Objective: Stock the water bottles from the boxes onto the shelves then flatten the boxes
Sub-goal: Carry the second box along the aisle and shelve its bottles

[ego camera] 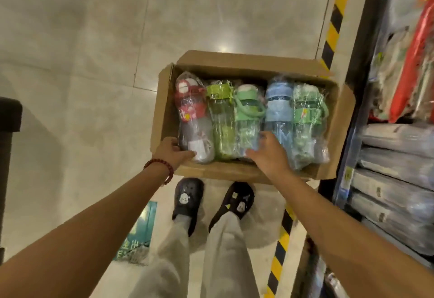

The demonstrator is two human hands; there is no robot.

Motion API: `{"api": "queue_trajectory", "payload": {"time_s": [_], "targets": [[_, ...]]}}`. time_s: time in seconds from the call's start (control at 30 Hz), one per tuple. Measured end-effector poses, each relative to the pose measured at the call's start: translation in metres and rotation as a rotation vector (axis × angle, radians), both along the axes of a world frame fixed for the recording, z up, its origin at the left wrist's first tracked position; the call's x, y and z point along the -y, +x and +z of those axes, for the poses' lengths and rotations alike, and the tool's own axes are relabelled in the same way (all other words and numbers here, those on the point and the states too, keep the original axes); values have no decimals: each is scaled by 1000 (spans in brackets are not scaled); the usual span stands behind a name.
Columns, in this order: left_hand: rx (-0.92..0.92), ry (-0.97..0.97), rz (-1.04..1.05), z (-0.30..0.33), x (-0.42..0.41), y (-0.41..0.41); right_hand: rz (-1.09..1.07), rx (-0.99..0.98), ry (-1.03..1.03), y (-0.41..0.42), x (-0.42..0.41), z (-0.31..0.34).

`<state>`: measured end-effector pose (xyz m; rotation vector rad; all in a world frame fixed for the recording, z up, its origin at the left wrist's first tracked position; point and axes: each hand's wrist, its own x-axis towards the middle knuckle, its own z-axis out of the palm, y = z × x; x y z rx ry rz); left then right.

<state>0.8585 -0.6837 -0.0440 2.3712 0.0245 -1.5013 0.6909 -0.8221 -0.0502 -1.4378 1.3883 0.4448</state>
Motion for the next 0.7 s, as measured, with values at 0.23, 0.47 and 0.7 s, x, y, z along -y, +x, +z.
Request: {"api": "queue_trajectory", "payload": {"time_s": [0.23,0.47,0.7], "targets": [[22,-25,92,-102,3,1,110,-11,-246,21,4,-101],[-54,-56,306,-147,14,-7,-2,-89,-260,23,-5,-137],[52,-39,374,-158,20,-17,-51,-107,-223,26,1,-142]]}}
